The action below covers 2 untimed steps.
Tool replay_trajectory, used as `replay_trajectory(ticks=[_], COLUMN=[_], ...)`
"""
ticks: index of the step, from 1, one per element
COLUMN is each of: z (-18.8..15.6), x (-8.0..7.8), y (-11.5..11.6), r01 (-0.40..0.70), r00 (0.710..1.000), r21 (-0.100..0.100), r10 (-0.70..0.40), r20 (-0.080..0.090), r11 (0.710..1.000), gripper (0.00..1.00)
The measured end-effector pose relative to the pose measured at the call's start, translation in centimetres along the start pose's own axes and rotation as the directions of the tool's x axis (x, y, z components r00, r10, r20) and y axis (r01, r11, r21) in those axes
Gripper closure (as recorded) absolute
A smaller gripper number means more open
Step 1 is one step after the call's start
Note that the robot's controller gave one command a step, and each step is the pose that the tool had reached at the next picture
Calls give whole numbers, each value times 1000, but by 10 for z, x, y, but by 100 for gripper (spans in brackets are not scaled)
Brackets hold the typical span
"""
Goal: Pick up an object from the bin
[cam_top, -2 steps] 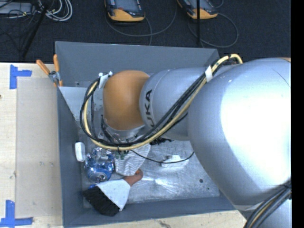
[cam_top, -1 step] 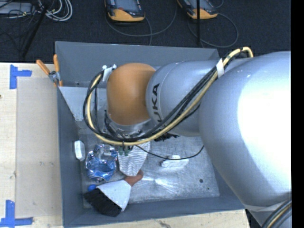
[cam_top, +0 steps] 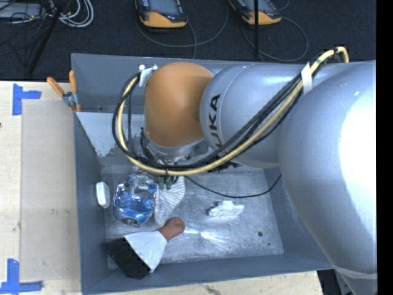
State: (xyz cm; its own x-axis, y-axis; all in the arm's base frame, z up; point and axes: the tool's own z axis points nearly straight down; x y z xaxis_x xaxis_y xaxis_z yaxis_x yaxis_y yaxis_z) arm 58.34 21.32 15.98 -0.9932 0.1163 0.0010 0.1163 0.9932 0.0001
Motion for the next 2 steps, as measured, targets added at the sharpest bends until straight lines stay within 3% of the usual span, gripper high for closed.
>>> replay_trajectory(ticks=[1, 2], z=[-23, -48], x=[6, -1], y=[-2, 0], r01=[13, 18], r00=[1000, 1000], r21=[-1, 1], r10=[-13, -18], r20=[3, 0], r11=[1000, 1000], gripper=[100, 100])
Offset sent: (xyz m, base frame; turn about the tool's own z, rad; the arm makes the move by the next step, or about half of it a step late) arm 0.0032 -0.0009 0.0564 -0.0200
